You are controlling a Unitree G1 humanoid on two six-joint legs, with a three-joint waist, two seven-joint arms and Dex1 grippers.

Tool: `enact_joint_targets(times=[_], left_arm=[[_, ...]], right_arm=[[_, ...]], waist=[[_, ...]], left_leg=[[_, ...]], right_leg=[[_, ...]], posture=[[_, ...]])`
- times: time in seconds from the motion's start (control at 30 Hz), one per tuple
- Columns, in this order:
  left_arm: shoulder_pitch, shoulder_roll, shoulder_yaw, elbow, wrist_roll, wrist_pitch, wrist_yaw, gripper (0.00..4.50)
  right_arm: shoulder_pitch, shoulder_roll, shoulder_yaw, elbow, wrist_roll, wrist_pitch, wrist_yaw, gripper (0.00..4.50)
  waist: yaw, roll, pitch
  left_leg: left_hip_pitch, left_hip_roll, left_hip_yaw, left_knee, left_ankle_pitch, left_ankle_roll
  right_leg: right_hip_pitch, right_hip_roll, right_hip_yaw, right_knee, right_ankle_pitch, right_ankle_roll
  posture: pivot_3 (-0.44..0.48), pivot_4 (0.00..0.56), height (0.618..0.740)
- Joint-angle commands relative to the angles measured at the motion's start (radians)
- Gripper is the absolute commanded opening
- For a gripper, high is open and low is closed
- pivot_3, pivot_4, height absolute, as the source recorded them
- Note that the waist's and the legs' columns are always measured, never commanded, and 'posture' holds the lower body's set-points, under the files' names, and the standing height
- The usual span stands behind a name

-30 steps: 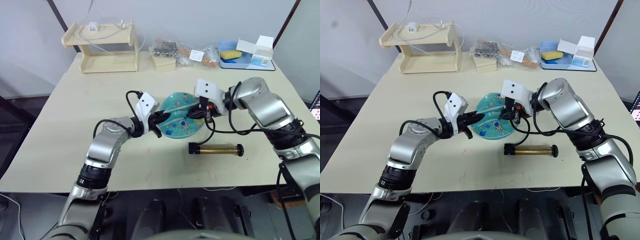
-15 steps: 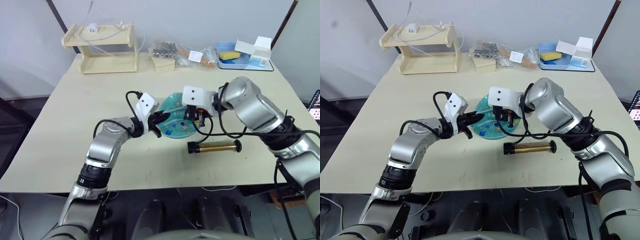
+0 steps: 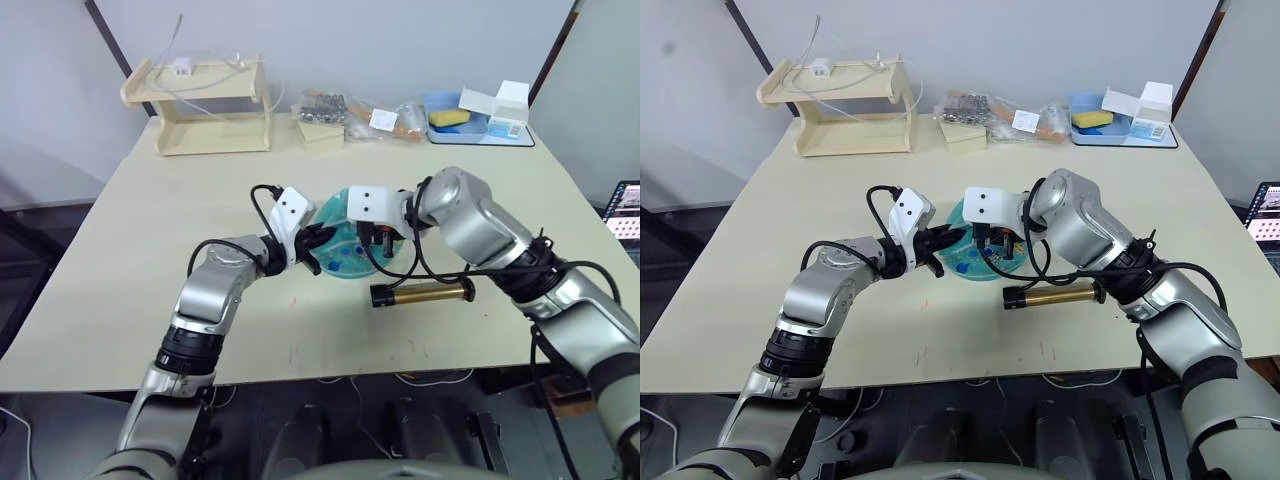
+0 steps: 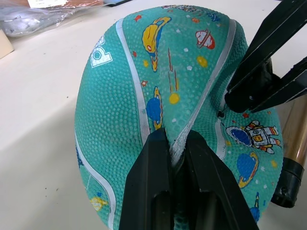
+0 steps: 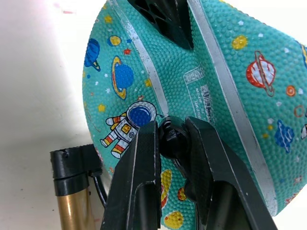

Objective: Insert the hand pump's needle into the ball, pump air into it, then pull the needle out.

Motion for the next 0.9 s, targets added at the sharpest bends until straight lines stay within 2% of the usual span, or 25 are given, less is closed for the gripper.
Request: enact_joint_targets(times=[0.03, 0.27, 0.53, 0.6, 0.67, 0.77, 0.9], left_arm=[[0.024, -0.001, -0.033, 0.014, -0.007, 0.032, -0.015, 0.0], [0.021, -0.001, -0.028, 0.015, -0.011, 0.04, -0.01, 0.0], [0.02, -0.012, -0.019, 0.008, -0.021, 0.055, 0.003, 0.0], [0.02, -0.014, -0.02, 0.006, -0.02, 0.057, 0.005, 0.0], [0.02, -0.016, -0.021, 0.005, -0.019, 0.058, 0.007, 0.0], [0.021, -0.014, -0.026, 0.004, -0.015, 0.053, 0.006, 0.0], [0.017, -0.01, -0.032, 0.018, -0.007, 0.033, 0.0, 0.0]], right_arm=[[0.067, 0.008, 0.095, 0.156, -0.071, -0.003, -0.03, 0.28], [0.097, 0.079, 0.109, 0.346, -0.132, -0.077, -0.071, 0.28], [0.152, 0.165, 0.127, 0.613, -0.215, -0.204, -0.174, 0.28], [0.163, 0.18, 0.107, 0.651, -0.213, -0.225, -0.188, 0.28], [0.168, 0.184, 0.065, 0.64, -0.192, -0.24, -0.198, 0.28], [0.169, 0.163, -0.033, 0.532, -0.152, -0.253, -0.214, 0.28], [0.193, 0.111, -0.15, 0.278, -0.086, -0.208, -0.15, 0.28]], waist=[[-0.002, 0.0, -0.004], [-0.007, 0.0, -0.012], [-0.012, -0.006, -0.031], [-0.017, -0.007, -0.034], [-0.021, -0.01, -0.037], [-0.022, -0.009, -0.037], [-0.009, -0.009, -0.034]], left_leg=[[0.0, 0.0, 0.0, 0.0, 0.0, 0.0], [0.006, 0.0, 0.0, -0.001, 0.0, 0.0], [0.024, 0.001, 0.0, -0.013, 0.0, 0.0], [0.034, 0.001, 0.0, -0.017, -0.001, 0.001], [0.039, 0.003, 0.001, -0.017, -0.003, 0.001], [0.039, 0.003, 0.0, -0.017, -0.005, -0.003], [0.033, 0.002, -0.003, -0.017, -0.003, 0.001]], right_leg=[[0.0, 0.0, 0.0, 0.0, 0.0, 0.0], [0.005, 0.001, 0.0, 0.0, 0.0, 0.0], [0.018, 0.0, 0.003, -0.003, -0.005, 0.0], [0.026, 0.0, 0.005, -0.003, -0.008, 0.0], [0.03, 0.0, 0.005, -0.003, -0.012, -0.004], [0.031, 0.0, 0.006, -0.003, -0.013, -0.004], [0.027, 0.0, 0.003, -0.004, -0.012, -0.004]], posture=[[0.0, 0.15, 0.74], [0.0, 0.15, 0.74], [0.0, 0.15, 0.74], [0.0, 0.15, 0.74], [0.0, 0.15, 0.74], [0.0, 0.15, 0.74], [0.0, 0.15, 0.74]])
